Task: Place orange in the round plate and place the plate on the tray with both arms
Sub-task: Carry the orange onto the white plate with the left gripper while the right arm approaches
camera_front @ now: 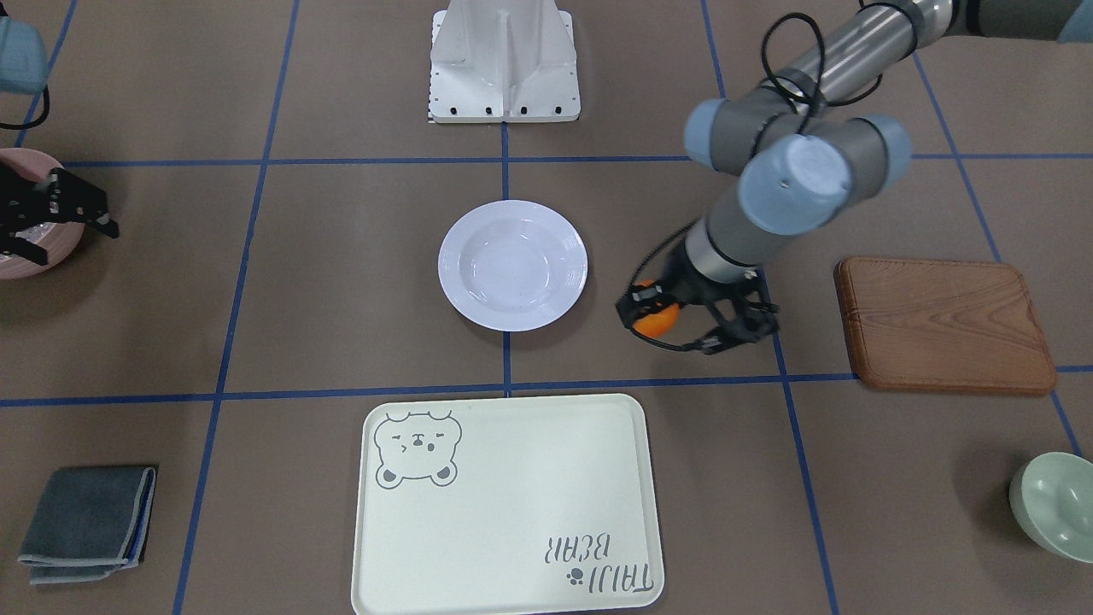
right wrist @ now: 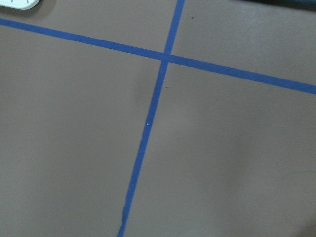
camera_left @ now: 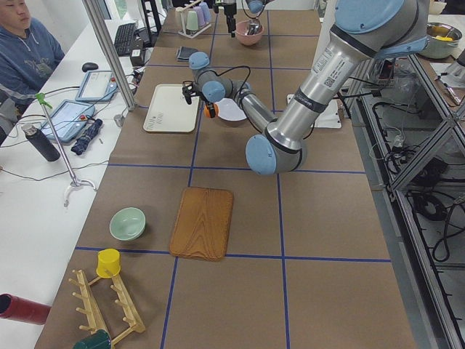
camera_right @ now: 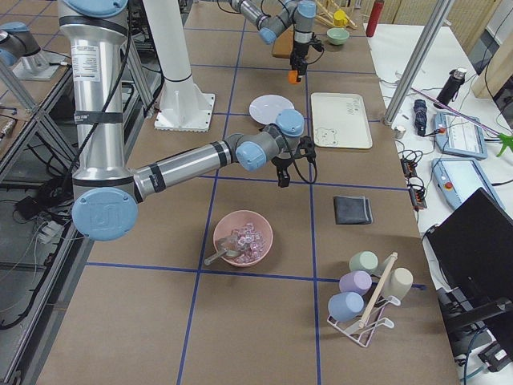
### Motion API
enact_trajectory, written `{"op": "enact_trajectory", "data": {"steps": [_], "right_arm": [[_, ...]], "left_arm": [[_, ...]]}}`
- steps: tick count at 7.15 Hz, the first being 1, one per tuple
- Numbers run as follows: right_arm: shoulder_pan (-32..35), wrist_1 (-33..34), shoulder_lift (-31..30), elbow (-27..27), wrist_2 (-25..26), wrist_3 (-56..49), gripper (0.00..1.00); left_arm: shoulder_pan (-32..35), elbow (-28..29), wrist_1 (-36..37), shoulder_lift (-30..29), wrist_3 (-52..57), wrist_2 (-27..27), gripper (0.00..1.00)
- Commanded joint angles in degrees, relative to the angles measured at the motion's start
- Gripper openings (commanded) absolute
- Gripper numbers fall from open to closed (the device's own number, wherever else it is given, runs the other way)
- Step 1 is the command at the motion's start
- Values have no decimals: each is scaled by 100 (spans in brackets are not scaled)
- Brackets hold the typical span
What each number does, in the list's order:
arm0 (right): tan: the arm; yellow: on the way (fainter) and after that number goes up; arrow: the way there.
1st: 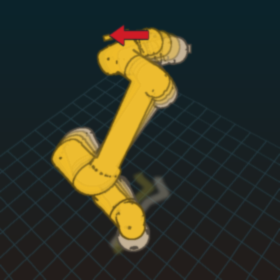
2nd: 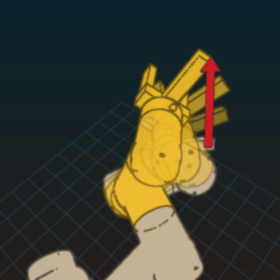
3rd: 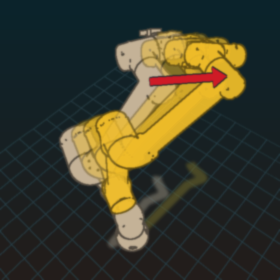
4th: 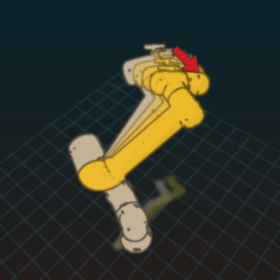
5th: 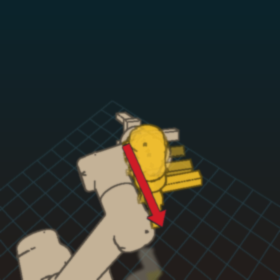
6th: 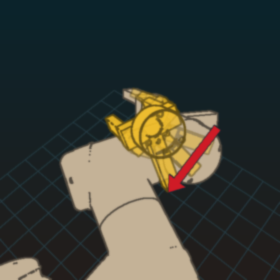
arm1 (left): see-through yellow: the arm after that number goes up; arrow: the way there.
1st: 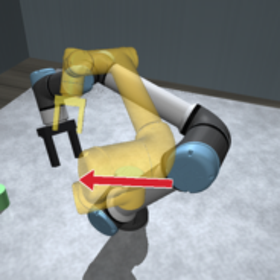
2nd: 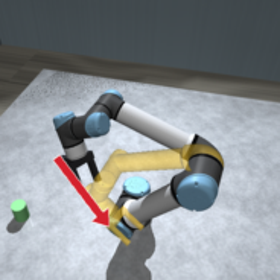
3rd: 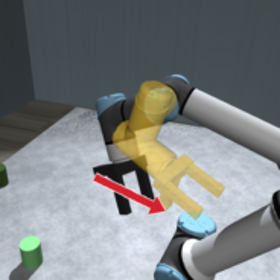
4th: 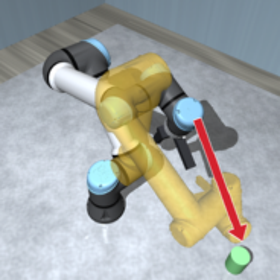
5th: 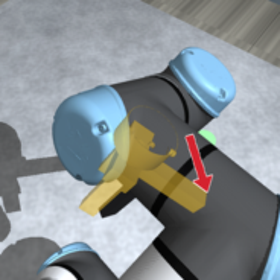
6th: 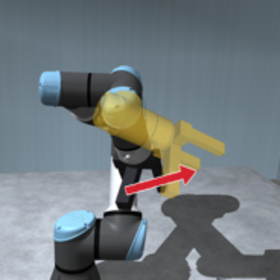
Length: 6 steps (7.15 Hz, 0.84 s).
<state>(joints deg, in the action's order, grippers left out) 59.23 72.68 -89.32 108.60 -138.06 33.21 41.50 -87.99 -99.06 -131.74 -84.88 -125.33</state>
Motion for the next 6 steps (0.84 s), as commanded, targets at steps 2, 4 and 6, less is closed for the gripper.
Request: {"op": "enact_trajectory", "data": {"steps": [2, 4, 6], "right_arm": [[-920, -773, 562, -154, 51, 2148, 100], [-1290, -764, 958, -278, 43, 2408, 100], [-1598, -755, 1712, -689, 25, 3055, 100]], "left_arm": [[-1097, 79, 80, -475, -503, 1112, 0], [-1258, 464, 54, -667, -486, 1336, 0], [-1310, 607, 45, -687, -451, 1494, 0]]}}
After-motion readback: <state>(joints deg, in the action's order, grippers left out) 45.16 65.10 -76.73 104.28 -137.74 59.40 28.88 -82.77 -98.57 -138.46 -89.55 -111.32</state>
